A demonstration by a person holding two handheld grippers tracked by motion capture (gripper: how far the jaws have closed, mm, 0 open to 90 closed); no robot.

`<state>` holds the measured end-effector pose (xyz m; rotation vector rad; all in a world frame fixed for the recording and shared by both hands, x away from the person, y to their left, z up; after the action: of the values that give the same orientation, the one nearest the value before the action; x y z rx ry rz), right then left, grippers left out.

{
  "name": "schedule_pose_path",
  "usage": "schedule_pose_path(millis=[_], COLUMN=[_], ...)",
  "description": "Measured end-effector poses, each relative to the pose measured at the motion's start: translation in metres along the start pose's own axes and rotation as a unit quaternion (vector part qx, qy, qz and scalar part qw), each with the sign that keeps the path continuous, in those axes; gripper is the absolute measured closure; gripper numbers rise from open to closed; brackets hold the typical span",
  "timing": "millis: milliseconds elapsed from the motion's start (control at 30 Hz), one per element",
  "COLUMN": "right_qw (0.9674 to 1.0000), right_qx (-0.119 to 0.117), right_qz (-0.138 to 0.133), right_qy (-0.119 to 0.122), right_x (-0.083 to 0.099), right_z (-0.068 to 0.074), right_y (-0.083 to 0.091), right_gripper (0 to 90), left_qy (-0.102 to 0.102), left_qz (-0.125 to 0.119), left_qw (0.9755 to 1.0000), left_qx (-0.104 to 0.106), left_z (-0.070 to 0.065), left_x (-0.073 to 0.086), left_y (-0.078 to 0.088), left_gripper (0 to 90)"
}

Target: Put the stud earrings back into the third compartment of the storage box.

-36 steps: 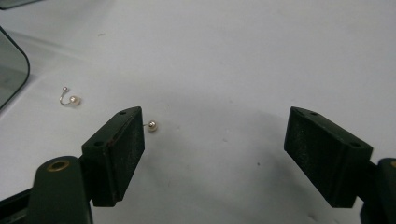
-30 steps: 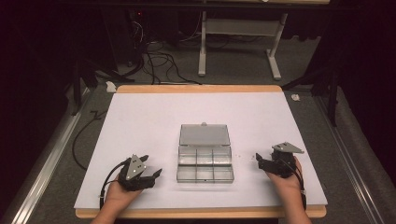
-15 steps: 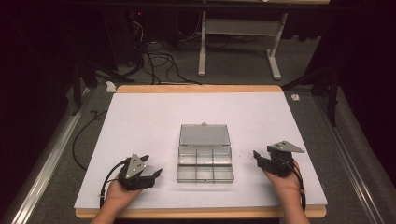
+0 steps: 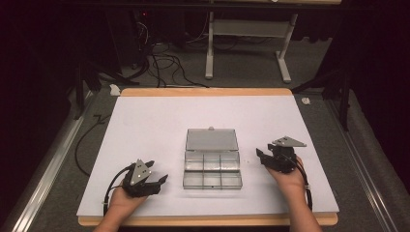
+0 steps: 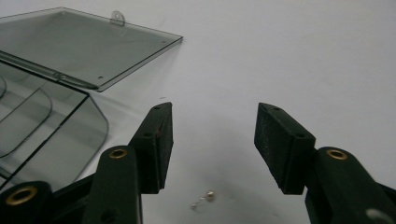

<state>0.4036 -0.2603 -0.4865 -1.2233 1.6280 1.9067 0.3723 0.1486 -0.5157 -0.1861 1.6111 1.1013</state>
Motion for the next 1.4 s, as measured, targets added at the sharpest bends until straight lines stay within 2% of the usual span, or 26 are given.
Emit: schedule_pose_path(millis=[67, 100, 133, 333, 500, 633, 800, 1233, 1400], right_qw=[0.9997, 0.9997, 0.9988, 0.9978, 0.9972, 0.9964, 0.9951, 0.9925, 0.9921], right_qx=[-0.014, -0.014, -0.016, -0.034, -0.05, -0.055, -0.058, -0.061, -0.064], right_qz=[0.018, 0.018, 0.031, 0.034, 0.043, 0.051, 0.064, 0.069, 0.071], right_qy=[0.01, 0.01, 0.033, 0.046, 0.036, 0.039, 0.048, 0.081, 0.081], right_x=[0.007, 0.007, 0.01, 0.011, 0.013, 0.015, 0.018, 0.018, 0.017], right_z=[0.009, 0.009, 0.018, 0.03, 0.033, 0.034, 0.036, 0.04, 0.04], right_y=[-0.007, -0.007, -0.011, -0.014, -0.018, -0.021, -0.024, -0.024, -0.023], right_gripper=[48.9, 48.9, 50.8, 58.6, 63.7, 66.7, 70.6, 85.6, 85.9], left_qy=[-0.001, -0.001, -0.001, -0.004, -0.004, -0.004, -0.005, -0.006, -0.006], left_qz=[0.001, 0.001, 0.002, 0.001, 0.001, 0.002, 0.003, 0.003, 0.003], left_qw=[1.0, 1.0, 1.0, 1.0, 1.0, 1.0, 1.0, 1.0, 1.0], left_qx=[0.0, 0.0, 0.002, 0.002, 0.004, 0.005, 0.005, 0.004, 0.005], left_z=[0.0, 0.0, 0.0, -0.001, -0.001, -0.001, -0.001, -0.001, -0.001], left_x=[0.0, 0.0, 0.0, 0.0, 0.0, 0.0, 0.0, 0.0, 0.0], left_y=[0.0, 0.0, 0.0, 0.0, 0.0, -0.001, -0.001, -0.001, -0.001], left_gripper=[28.5, 28.5, 28.5, 28.5, 28.5, 28.5, 28.5, 28.5, 28.5])
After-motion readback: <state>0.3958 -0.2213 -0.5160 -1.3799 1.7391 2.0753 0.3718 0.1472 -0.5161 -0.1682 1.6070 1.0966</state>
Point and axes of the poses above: each handheld gripper's, and its own axes: y roughly backward along the jaws, x roughly out of its underside, z roughly to its left, the point moved 6 cm from there along -y, roughly forward along the jaws, and after that the axes turned 5 degrees about y, right-handed, at the moved point
